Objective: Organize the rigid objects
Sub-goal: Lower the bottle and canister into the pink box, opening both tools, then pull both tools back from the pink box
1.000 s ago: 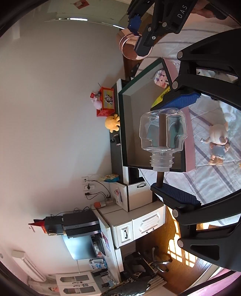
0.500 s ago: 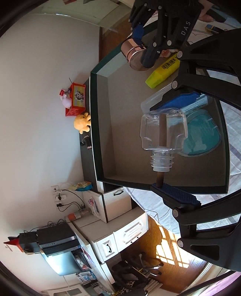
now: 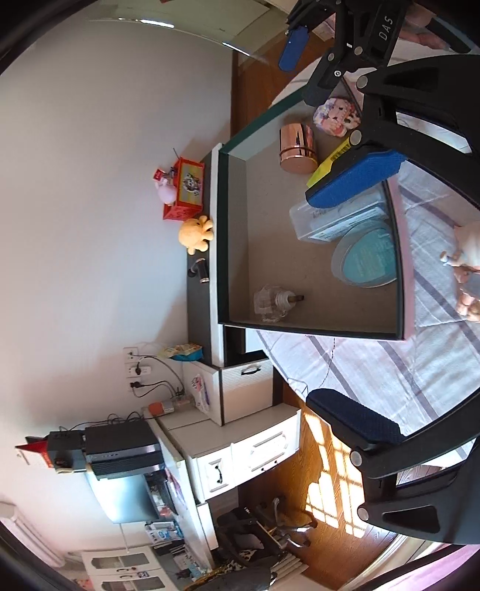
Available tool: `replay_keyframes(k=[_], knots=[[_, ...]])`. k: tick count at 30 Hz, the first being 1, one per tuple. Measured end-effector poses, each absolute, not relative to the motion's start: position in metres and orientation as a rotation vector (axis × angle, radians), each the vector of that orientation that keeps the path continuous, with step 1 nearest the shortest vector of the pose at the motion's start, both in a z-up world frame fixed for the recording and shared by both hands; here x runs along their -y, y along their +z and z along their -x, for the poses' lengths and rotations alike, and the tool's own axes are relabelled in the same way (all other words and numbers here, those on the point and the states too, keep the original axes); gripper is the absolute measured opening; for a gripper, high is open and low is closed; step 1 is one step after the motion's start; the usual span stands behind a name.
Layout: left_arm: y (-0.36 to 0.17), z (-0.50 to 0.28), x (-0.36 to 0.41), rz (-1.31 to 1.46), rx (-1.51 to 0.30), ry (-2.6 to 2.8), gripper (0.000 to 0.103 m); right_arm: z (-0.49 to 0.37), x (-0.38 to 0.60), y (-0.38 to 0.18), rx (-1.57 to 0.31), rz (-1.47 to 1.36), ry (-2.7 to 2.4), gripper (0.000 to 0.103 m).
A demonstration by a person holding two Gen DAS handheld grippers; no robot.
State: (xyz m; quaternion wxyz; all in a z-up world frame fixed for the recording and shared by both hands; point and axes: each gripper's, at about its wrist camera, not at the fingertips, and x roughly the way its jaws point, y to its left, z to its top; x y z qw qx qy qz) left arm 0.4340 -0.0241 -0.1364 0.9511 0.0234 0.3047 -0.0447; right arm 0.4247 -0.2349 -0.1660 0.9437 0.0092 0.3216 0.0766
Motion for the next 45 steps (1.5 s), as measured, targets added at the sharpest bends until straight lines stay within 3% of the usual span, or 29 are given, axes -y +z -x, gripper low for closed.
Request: replay_keyframes(k=[3,5,6,24,45], knots=[[-0.120,-0.390,0.021,-0.061,-0.546,-0.062,0.103,-0.385,0.231,-0.145,-0.582,-0.034,0.168,0.087],[-0.110,-0.360,0.020,-0.057,-0.499,-0.046,0.103,-0.357,0.224,-0.132,-0.537,-0.025,0.163,0.094],[-0.105,-0.345,0.019,-0.053,-0.480,-0.036,0.103,-0.343,0.221,-0.126,-0.513,-0.022,0.160,0.103],[-0.071,-0.150,0.013,0.001,-0.300,-0.020,0.103,-0.146,0.189,-0.077,-0.275,0.023,0.087,0.103],[-0.061,-0.104,0.015,-0.015,-0.231,-0.001,0.103,-0.098,0.190,-0.066,-0.227,0.012,0.071,0.103]])
